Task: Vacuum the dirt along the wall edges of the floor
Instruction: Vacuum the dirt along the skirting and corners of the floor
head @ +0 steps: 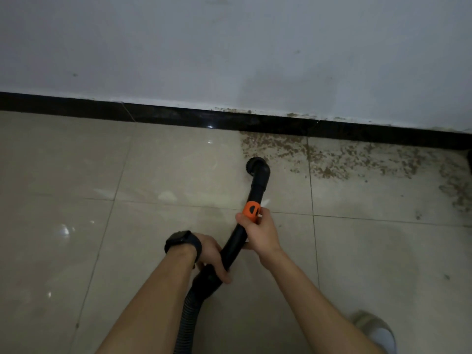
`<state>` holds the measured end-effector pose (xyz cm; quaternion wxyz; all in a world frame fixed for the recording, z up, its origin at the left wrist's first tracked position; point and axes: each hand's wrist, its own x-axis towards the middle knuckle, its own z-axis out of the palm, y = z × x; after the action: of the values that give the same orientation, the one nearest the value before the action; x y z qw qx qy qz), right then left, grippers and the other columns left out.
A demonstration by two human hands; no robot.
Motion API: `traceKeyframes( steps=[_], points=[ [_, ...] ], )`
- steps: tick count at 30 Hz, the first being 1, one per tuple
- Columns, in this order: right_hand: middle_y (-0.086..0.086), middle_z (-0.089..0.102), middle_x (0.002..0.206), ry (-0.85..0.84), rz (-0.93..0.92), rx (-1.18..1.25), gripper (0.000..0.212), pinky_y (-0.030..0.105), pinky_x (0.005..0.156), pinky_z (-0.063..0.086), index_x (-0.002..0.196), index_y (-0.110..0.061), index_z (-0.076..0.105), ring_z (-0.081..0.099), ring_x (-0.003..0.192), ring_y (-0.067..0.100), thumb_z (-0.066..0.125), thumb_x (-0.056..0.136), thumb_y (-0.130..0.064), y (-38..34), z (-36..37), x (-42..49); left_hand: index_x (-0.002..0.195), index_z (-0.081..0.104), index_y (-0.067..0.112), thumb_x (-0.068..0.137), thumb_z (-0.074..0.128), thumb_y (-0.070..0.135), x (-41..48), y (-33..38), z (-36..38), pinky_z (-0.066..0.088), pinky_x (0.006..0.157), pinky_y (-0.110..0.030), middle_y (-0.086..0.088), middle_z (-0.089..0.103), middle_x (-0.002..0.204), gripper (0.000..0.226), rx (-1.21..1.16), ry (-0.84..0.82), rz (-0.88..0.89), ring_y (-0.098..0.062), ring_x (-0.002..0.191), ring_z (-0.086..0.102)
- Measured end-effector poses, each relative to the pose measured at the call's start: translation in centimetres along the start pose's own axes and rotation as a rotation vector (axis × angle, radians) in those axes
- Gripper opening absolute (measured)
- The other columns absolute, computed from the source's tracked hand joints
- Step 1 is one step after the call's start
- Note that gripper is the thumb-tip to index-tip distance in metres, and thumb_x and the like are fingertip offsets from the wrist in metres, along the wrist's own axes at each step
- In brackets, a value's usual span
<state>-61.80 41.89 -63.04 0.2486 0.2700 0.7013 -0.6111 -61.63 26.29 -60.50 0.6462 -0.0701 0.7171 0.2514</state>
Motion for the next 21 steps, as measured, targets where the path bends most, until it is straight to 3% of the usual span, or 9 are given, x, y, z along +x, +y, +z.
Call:
traceKeyframes(
  steps=[2, 3, 6, 10, 21],
  points=[
    [0.005, 0.064, 0.103, -0.019, -0.003, 0.017, 0.026, 0.054, 0.074, 0.064, 0.107, -0.022, 0.054, 0.071, 0.094, 0.025, 0.075, 0.092, -0.025, 0.1, -0.2, 0.3, 0.117, 0.069, 0.021, 0.071, 0.084, 0.036, -0.4, 0.7, -0.1, 0.049, 0.062, -0.017, 0.008, 0.068, 0.096, 0.051, 0.002, 0.045, 0.003, -0.008, 0.083, 0.064],
    [0.005, 0.064, 0.104, -0.031, -0.002, 0.025, 0.029, 0.054, 0.074, 0.064, 0.111, -0.021, 0.054, 0.070, 0.095, 0.025, 0.075, 0.092, -0.025, 0.2, -0.2, 0.4, 0.117, 0.070, 0.019, 0.070, 0.085, 0.037, -0.4, 0.9, 0.0, 0.052, 0.065, -0.018, 0.006, 0.069, 0.097, 0.052, 0.008, 0.089, 0.006, -0.007, 0.079, 0.064],
    [0.006, 0.064, 0.107, -0.046, 0.024, 0.013, 0.034, 0.054, 0.076, 0.064, 0.117, -0.018, 0.053, 0.069, 0.097, 0.025, 0.074, 0.091, -0.028, 0.5, 0.1, 1.0, 0.115, 0.070, 0.018, 0.065, 0.084, 0.046, 0.1, 0.9, 1.0, 0.056, 0.087, -0.031, 0.000, 0.071, 0.108, 0.059, 0.074, 0.201, -0.025, -0.016, 0.093, 0.067],
    [0.006, 0.064, 0.106, -0.019, 0.034, 0.012, 0.037, 0.057, 0.079, 0.062, 0.115, -0.020, 0.053, 0.068, 0.097, 0.027, 0.074, 0.088, -0.033, 1.7, -0.2, 0.9, 0.124, 0.062, 0.023, 0.069, 0.079, 0.048, 0.7, 0.7, 3.2, 0.053, 0.091, -0.031, 0.000, 0.066, 0.119, 0.063, 0.140, 0.297, -0.041, -0.019, 0.105, 0.063],
    [0.007, 0.064, 0.104, -0.019, 0.084, 0.042, 0.040, 0.056, 0.079, 0.062, 0.116, -0.020, 0.051, 0.069, 0.095, 0.028, 0.073, 0.086, -0.036, 4.2, -1.3, -0.7, 0.115, 0.070, 0.016, 0.064, 0.086, 0.044, 1.2, 1.7, 4.3, 0.055, 0.088, -0.032, -0.002, 0.071, 0.111, 0.060, 0.317, 0.202, -0.106, -0.020, 0.099, 0.067]
  ],
)
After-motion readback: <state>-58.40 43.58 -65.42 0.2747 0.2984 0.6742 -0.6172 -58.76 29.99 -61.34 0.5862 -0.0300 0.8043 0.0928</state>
